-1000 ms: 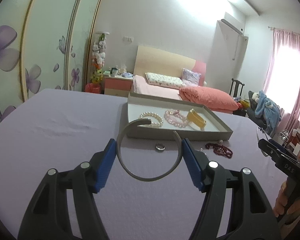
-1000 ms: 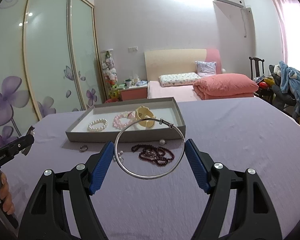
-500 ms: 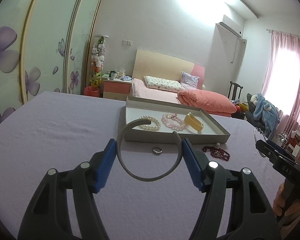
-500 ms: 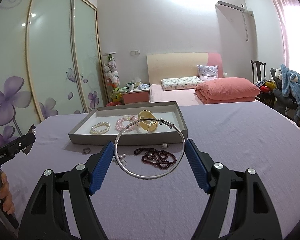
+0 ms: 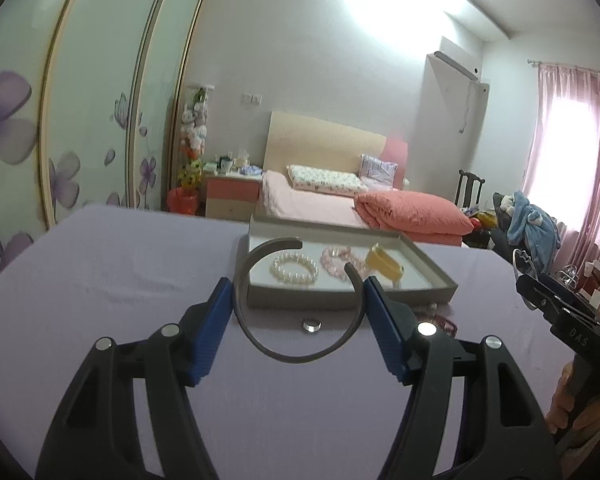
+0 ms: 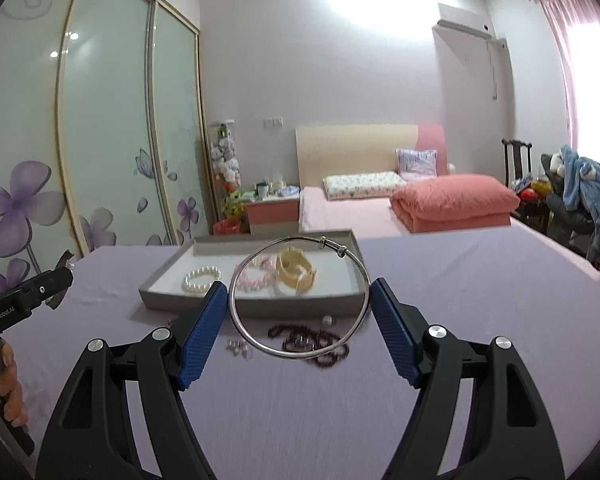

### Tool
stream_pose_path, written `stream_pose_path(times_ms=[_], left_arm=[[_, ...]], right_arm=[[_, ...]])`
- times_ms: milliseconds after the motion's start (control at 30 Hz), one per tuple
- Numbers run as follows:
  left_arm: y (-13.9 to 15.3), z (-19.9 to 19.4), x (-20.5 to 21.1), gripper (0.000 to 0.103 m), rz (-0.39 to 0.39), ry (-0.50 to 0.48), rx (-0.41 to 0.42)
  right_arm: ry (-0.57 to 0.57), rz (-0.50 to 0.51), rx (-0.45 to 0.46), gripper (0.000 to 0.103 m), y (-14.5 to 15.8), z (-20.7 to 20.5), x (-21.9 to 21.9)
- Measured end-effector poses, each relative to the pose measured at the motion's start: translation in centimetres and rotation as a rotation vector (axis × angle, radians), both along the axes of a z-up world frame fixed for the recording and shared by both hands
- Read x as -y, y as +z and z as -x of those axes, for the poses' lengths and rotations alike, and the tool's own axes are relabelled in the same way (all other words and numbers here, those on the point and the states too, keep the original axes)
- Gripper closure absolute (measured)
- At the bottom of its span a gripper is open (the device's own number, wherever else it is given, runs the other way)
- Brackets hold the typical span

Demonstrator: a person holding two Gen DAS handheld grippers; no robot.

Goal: Organize jewelry
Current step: 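Carry both silver bangles over the grey tray with both tools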

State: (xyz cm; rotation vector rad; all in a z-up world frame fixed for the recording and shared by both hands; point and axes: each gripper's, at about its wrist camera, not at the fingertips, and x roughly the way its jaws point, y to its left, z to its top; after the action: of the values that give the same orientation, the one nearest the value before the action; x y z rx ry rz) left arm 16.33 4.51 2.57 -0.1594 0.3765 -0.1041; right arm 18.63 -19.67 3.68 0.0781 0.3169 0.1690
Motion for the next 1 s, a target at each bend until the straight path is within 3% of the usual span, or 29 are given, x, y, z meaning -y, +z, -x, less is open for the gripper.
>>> stream_pose_path(times_ms=[200, 467, 833, 1000], left_arm=[[1.3, 0.0, 0.9, 0.038, -0.020, -0.012, 0.043], [2.0, -2.2, 2.0, 0.038, -0.030, -0.035, 0.033], [2.8, -10.8, 2.7, 0.038, -0.001, -0.017, 0.014], [1.8, -15.2, 3.5, 0.038, -0.014, -0.009, -0.024]], right_arm=[[0.000, -0.004, 0.037, 0.030, 1.1, -0.5, -0.1], [-0.003, 0.016, 0.068, 0.030, 2.1, -2.1, -0.4], [0.002, -0.017, 0.044, 0.030, 2.5, -9.7, -0.5], [0.034, -0.042, -0.047, 0.030, 0.3, -14.3, -1.0]])
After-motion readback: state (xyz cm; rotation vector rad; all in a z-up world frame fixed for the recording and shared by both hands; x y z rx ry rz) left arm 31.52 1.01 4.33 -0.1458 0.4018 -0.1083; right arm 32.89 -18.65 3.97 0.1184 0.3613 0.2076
